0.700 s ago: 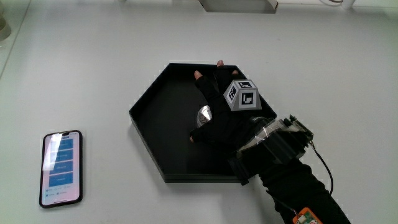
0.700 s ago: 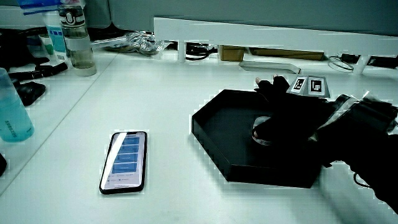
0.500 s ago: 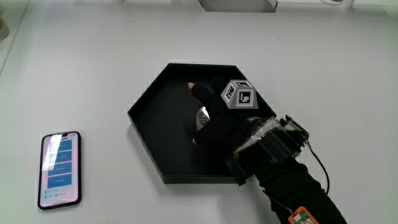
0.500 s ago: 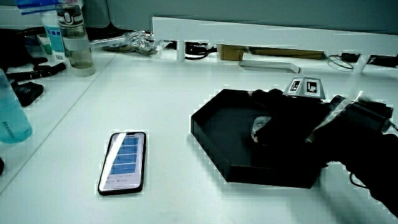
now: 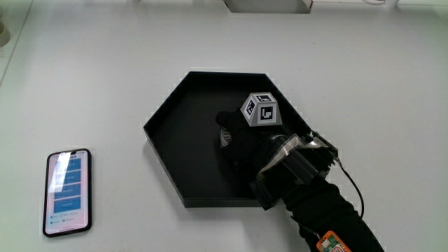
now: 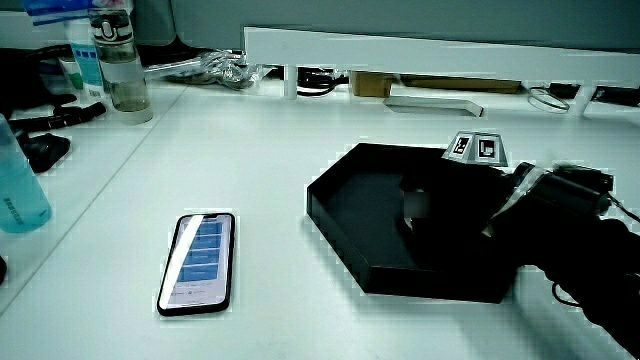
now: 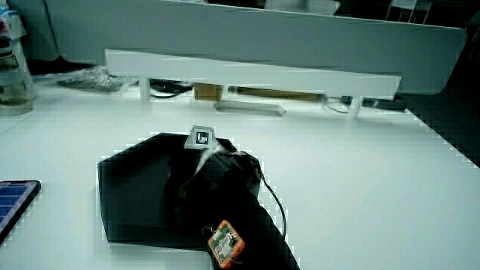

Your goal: Pick paper clip from plate

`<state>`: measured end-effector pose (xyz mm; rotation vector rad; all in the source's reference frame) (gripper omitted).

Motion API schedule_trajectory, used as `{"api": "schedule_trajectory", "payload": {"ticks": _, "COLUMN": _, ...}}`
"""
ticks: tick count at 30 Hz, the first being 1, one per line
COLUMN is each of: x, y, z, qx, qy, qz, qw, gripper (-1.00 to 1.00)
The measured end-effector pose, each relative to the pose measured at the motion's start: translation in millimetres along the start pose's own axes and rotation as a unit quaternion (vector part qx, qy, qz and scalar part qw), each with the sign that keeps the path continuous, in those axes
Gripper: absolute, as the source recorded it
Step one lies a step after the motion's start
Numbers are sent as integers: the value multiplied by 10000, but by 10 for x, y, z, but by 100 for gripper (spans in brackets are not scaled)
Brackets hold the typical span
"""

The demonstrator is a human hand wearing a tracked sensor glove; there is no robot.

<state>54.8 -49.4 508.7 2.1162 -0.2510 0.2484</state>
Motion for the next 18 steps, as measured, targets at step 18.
{"api": "schedule_trajectory", "payload": {"ticks": 18, "x": 235, "y": -220, "z": 330, "qx": 335, "qy": 234, "qz": 118, "qw": 9991, "gripper": 100}}
